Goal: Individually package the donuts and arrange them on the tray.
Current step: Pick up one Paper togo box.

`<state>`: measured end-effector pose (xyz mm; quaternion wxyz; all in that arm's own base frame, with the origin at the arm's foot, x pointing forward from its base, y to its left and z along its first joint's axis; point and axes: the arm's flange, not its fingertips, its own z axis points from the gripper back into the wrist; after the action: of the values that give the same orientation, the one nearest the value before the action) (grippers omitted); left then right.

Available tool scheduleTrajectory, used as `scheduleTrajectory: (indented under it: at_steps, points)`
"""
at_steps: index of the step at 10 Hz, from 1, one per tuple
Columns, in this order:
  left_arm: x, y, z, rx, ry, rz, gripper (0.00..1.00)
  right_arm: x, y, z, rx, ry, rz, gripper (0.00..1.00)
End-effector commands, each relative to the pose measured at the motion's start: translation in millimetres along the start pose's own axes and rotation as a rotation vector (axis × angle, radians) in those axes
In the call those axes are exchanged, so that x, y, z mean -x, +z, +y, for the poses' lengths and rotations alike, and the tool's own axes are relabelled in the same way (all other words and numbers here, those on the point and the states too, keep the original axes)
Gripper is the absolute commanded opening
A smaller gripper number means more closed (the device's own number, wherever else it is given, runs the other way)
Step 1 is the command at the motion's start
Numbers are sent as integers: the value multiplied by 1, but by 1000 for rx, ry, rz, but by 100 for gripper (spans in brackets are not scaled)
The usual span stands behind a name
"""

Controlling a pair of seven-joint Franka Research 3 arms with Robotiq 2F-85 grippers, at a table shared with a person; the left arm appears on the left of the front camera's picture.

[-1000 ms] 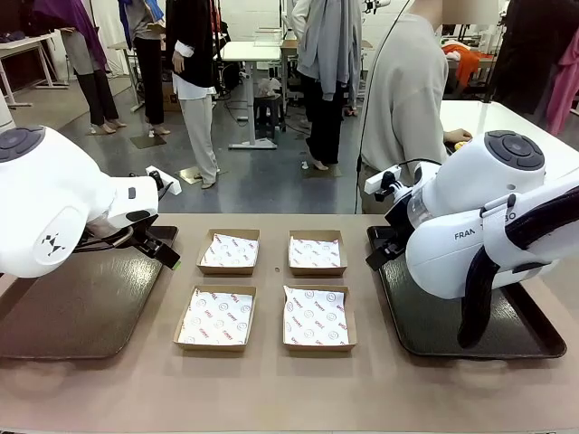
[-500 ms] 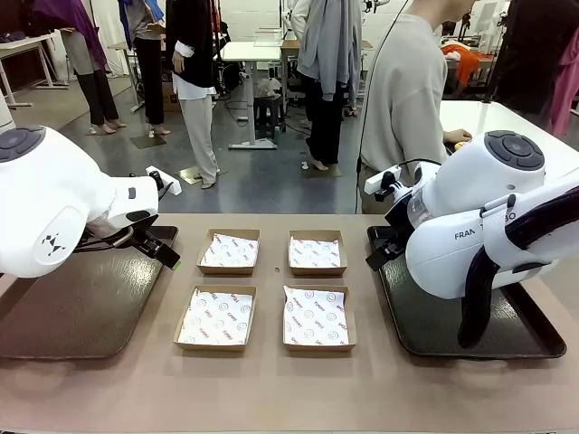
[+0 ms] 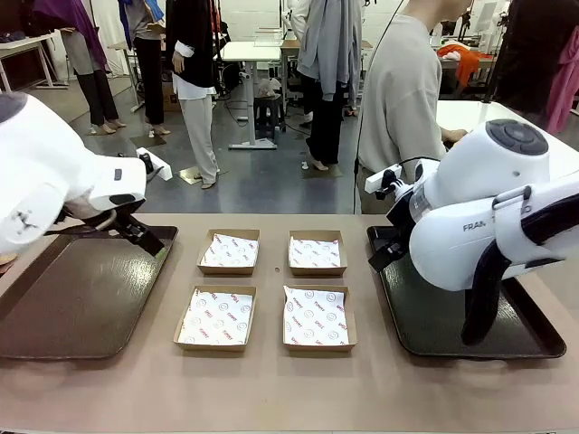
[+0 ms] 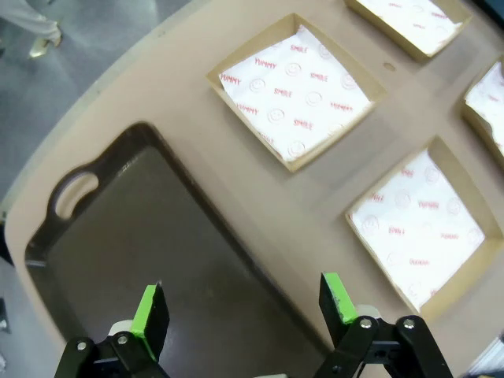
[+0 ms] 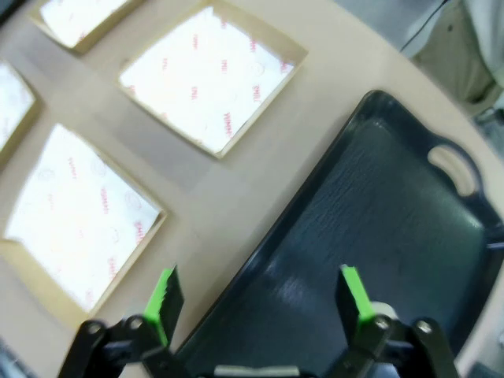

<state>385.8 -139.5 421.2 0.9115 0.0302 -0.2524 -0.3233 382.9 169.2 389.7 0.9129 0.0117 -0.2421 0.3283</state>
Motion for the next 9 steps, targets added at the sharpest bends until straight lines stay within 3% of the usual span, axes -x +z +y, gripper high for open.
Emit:
scheduleTrajectory:
  at_steps: [1, 4, 7, 8, 9]
  points:
    - [100, 46, -27, 79, -6, 100, 100, 65, 57, 35, -88, -40, 82, 100]
    - [150, 63, -46, 143, -52, 255, 100, 119, 99, 64, -11, -116, 214, 100]
    - [169, 60, -43, 146, 3, 241, 100, 135, 104, 69, 48, -119, 280, 100]
    - [53, 88, -10, 151, -18, 307, 100, 34, 129, 52, -16, -125, 255, 100]
    - [53, 88, -10, 151, -18, 307, 100, 34, 129, 52, -16, -125, 255, 100]
